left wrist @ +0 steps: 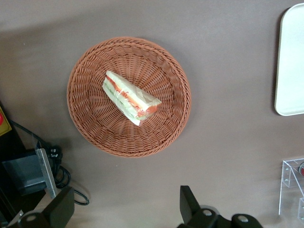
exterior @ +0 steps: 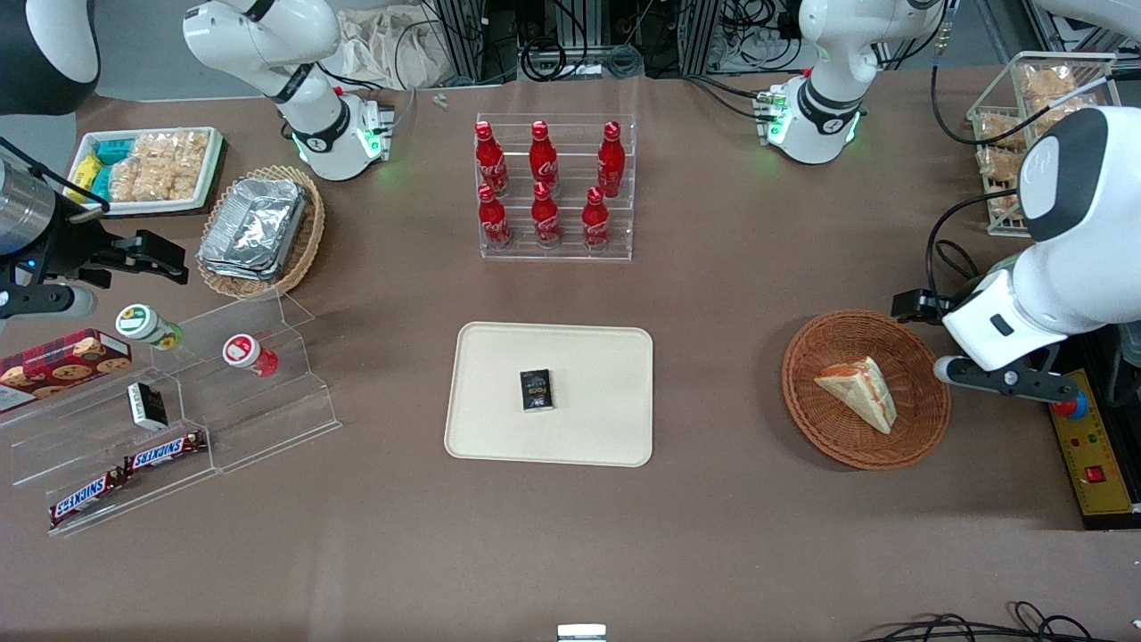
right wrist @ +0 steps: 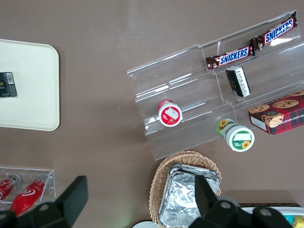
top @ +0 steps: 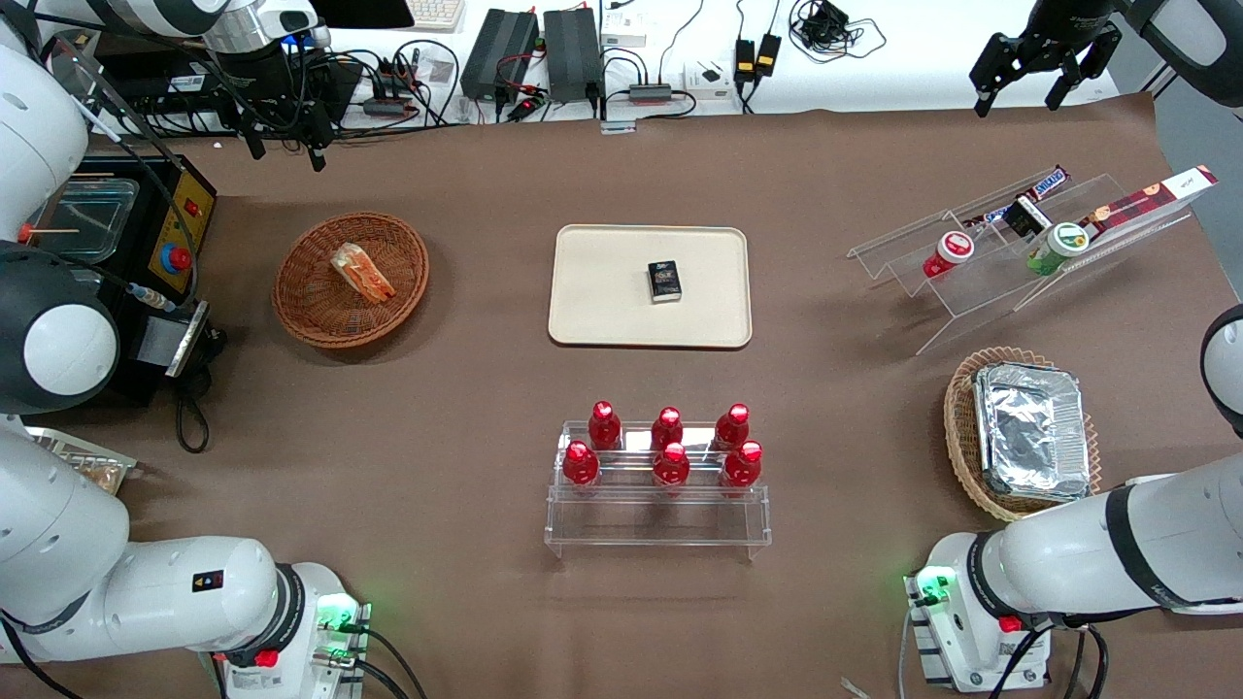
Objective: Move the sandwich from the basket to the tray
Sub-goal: 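Move the left gripper over the sandwich in the wicker basket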
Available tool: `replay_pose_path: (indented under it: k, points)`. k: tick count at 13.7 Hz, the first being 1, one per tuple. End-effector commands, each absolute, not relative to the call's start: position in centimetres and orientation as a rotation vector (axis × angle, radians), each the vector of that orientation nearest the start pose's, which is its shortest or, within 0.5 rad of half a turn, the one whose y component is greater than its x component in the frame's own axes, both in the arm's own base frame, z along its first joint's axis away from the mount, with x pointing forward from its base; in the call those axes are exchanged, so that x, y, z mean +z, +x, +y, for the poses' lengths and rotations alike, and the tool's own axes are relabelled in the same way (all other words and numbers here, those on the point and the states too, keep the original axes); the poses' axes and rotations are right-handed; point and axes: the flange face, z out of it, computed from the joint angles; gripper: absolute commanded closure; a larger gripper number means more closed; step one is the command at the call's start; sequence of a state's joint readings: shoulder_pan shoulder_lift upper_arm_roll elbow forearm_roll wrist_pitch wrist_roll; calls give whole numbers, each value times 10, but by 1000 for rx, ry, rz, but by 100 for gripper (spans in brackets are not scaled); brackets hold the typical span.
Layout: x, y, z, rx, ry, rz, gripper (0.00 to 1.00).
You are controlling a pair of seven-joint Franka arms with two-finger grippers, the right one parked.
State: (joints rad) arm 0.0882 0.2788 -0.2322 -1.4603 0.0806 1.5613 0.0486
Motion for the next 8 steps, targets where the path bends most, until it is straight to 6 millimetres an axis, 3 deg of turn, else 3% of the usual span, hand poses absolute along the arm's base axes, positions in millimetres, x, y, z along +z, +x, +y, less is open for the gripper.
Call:
replay_pose_path:
  k: [1,5,8]
  points:
    - [510,630,-54,267,-3114,162,0]
    - [486,633,-57,243,-3112,15,0]
    - [462,634,-55,216,-3088,-329,0]
